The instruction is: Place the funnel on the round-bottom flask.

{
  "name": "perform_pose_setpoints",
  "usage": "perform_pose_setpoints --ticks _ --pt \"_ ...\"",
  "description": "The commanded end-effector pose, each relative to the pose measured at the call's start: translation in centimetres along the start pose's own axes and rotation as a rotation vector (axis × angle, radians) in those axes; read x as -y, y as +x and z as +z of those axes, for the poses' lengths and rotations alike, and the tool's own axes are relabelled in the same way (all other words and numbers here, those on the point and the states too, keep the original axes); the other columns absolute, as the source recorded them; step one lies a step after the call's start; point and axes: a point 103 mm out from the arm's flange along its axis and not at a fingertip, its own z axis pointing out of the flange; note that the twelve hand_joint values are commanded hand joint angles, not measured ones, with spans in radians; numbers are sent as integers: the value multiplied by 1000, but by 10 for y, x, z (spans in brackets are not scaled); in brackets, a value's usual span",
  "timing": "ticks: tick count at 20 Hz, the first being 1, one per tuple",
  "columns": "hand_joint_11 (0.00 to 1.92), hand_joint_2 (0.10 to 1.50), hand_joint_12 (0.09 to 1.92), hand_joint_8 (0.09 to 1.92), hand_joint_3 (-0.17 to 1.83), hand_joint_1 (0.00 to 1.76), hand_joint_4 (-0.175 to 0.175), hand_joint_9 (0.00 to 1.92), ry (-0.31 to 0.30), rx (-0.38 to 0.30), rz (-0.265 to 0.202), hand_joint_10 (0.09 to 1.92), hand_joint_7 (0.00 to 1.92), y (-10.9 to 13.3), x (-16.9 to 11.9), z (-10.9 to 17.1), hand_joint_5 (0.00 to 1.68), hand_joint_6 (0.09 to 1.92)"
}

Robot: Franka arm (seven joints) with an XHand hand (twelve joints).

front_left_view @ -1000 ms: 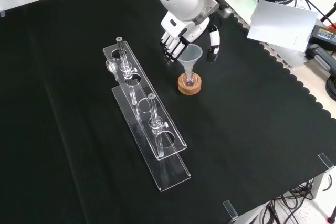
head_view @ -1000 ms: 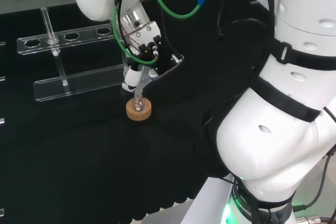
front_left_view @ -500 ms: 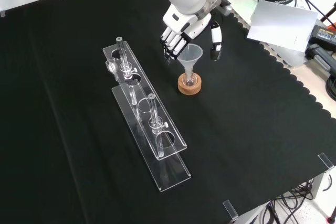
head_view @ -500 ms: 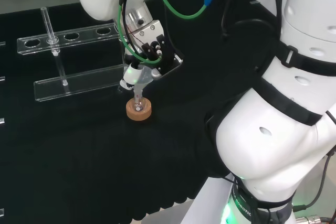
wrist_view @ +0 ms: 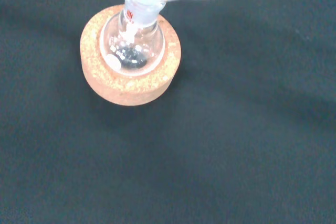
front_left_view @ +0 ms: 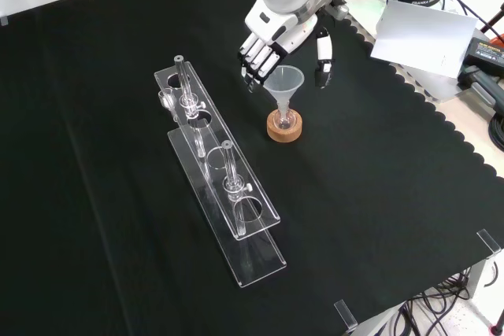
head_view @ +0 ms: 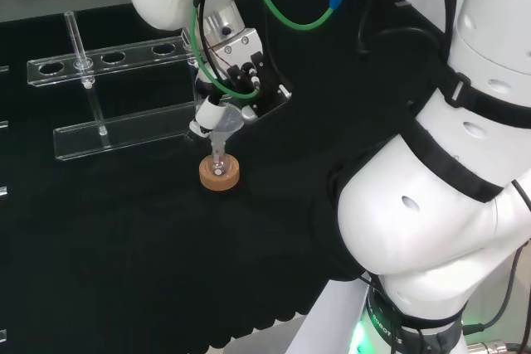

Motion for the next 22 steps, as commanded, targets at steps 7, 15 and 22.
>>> perform_pose_setpoints --ticks 7,15,22 --pt "154 716 1412 620 153 477 -46 265 -152 -75 23 729 34 -39 19 -15 249 87" --pt "209 733 1390 658 150 538 -48 369 -168 -177 43 696 104 -83 27 -15 312 87" --pt "239 740 1381 662 155 570 -48 407 -178 -222 45 679 126 -121 23 -16 333 87"
